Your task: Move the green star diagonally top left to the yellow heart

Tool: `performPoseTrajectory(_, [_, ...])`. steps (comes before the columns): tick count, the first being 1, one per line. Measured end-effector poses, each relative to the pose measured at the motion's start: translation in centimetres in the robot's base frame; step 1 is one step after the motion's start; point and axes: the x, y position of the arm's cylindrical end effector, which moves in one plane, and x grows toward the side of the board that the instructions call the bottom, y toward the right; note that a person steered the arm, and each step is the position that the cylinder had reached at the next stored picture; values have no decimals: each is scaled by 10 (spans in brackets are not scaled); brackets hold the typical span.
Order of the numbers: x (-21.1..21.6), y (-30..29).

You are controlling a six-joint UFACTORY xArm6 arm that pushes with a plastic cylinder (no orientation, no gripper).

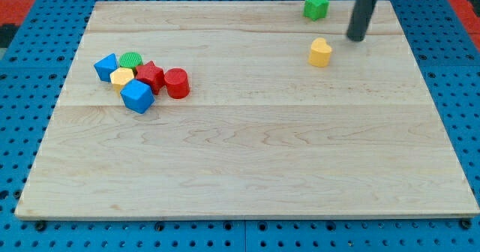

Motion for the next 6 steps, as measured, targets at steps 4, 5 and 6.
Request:
performPoseTrajectory(4, [-35, -138])
performPoseTrajectory(5, [2, -95])
performPoseTrajectory(6, [34, -115])
